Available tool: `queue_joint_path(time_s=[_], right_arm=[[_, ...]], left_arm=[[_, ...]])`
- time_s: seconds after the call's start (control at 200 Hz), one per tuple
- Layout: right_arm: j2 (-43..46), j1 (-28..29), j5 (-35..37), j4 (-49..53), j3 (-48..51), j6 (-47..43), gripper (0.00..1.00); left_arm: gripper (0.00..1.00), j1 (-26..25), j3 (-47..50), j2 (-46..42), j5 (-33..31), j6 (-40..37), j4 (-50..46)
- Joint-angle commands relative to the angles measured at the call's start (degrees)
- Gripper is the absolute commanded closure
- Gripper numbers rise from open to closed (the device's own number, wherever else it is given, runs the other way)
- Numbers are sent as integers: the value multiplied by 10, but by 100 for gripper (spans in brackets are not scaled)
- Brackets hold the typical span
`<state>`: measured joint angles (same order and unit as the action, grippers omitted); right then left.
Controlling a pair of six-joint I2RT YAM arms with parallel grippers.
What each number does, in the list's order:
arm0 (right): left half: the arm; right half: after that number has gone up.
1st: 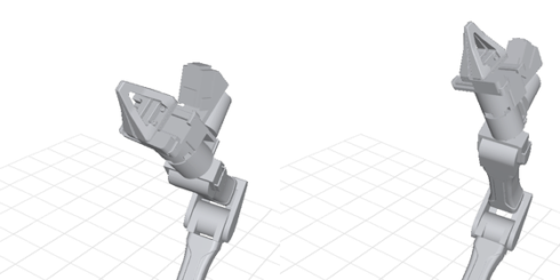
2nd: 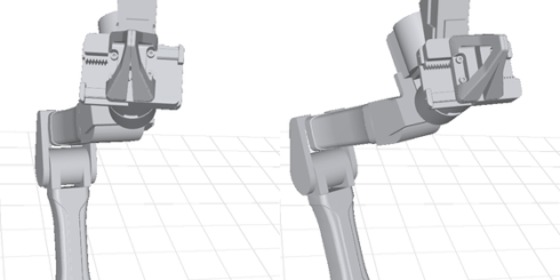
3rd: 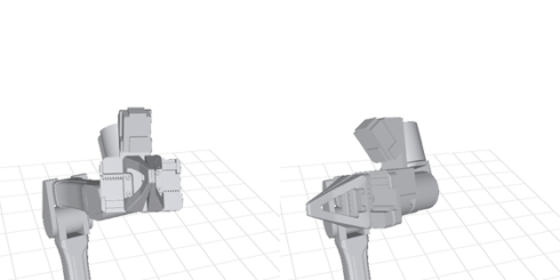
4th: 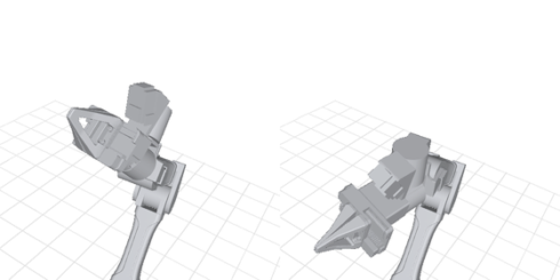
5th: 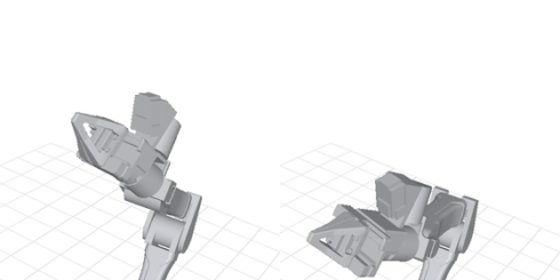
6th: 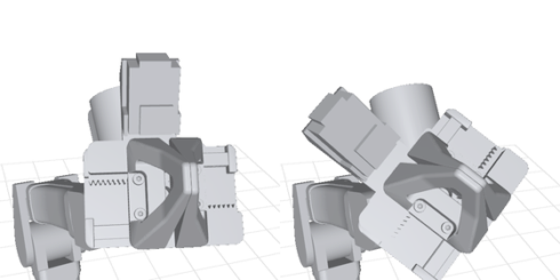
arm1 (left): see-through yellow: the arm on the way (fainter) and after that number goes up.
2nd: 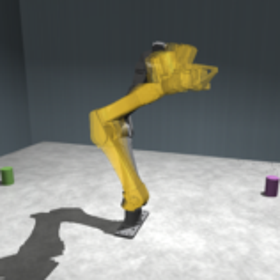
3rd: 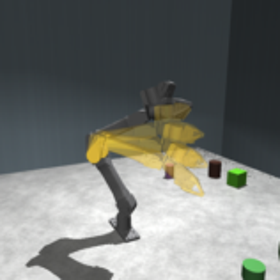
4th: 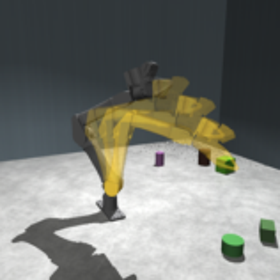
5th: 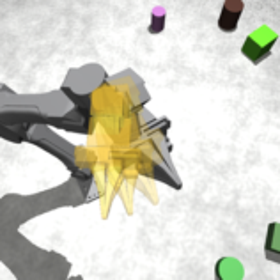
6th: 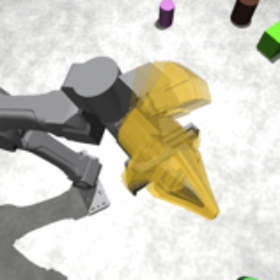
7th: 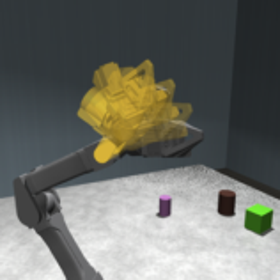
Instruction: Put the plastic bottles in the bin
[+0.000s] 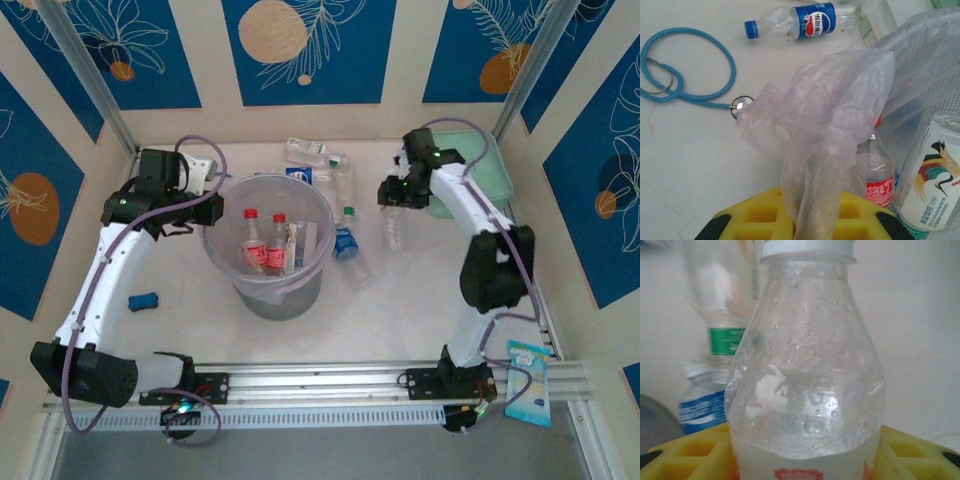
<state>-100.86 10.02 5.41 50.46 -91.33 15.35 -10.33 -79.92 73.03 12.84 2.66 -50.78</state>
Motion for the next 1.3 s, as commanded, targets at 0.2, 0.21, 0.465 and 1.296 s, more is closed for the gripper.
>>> queue_joint_path(time_s=[0.2,0.21,0.465,1.296], right_arm=[[192,-26,-180,-19,-19,58,50],[195,-26,-185,-21,-22,59,50],[261,10,-330,-130,-50,136,51],[95,359,-155,-166,-38,141,58]], left_arm=[[100,-43,9,16,52,17,-9],[100,-44,10,17,51,18,-9],[100,-56,10,10,45,35,1],[100,-69,31,-13,15,94,46]])
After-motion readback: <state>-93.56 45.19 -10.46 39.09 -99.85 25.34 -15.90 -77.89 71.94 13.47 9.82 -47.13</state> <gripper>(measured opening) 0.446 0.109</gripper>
